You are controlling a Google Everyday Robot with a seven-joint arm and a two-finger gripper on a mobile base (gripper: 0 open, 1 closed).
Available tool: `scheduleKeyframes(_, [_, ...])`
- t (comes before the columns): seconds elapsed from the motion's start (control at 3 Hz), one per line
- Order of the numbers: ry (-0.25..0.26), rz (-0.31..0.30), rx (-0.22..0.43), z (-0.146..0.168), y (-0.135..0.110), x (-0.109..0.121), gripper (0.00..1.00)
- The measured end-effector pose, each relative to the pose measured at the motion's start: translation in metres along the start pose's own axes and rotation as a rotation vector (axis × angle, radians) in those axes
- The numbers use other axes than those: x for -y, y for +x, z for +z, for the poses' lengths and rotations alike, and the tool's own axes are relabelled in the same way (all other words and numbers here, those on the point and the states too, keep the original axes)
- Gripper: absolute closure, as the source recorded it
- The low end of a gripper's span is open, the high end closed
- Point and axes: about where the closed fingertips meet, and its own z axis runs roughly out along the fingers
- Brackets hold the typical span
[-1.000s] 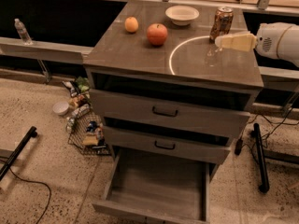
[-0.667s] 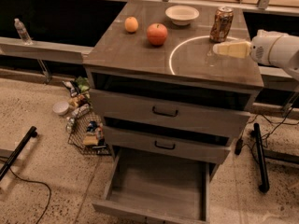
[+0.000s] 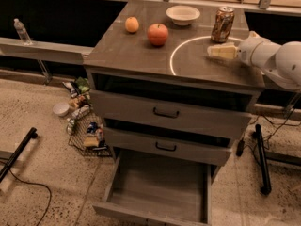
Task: Place orange can into bottom drawer
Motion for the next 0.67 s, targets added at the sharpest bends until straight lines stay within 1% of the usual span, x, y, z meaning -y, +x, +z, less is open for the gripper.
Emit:
scheduleKeyframes(0.33, [0.049, 0.009, 0.017, 0.026, -0.001, 0.015, 0.00])
scheduleKeyframes(0.67, [0.090, 0.032, 0.014, 0.038, -0.011, 0.024, 0.00])
